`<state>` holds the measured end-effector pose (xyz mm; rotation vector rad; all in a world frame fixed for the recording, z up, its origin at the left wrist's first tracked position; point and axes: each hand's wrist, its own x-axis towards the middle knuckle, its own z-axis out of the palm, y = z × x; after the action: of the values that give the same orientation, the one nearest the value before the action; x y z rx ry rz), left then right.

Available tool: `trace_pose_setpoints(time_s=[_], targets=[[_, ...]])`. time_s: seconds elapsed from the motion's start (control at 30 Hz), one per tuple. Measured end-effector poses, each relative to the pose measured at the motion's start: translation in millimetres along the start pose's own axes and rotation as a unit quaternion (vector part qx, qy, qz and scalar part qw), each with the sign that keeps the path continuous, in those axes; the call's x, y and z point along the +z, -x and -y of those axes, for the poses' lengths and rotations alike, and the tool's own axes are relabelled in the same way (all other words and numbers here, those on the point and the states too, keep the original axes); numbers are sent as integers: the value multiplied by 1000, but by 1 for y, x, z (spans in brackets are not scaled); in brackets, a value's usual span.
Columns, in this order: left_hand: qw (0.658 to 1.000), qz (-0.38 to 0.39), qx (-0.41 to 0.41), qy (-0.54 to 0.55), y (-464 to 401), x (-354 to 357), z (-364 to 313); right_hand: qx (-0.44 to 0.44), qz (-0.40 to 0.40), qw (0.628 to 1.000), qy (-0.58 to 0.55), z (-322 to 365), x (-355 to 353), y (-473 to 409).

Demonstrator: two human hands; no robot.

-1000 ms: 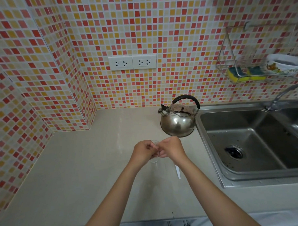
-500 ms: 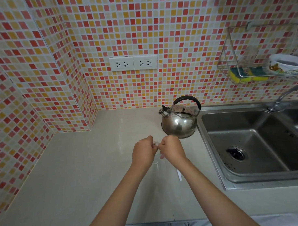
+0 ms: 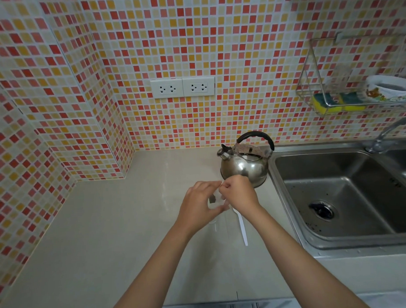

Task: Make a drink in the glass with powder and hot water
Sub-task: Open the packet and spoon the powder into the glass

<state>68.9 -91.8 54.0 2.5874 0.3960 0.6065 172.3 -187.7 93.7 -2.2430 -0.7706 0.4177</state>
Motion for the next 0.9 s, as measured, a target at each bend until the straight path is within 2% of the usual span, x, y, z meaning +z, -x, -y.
trace_pose_setpoints(time_s=[0.13, 0.3, 0.5, 0.9], targets=[[999, -39, -8, -32, -2, 7, 0, -7, 3, 1000, -8, 1, -3, 0], [998, -56, -6, -18, -5, 9, -1, 6, 13, 1000, -21, -2, -6, -3], [999, -45, -11, 29, -8, 6, 2, 21, 51, 995, -81, -7, -9, -8], [999, -32, -3, 26, -11, 7, 14, 54, 25, 995, -82, -14, 0, -22]])
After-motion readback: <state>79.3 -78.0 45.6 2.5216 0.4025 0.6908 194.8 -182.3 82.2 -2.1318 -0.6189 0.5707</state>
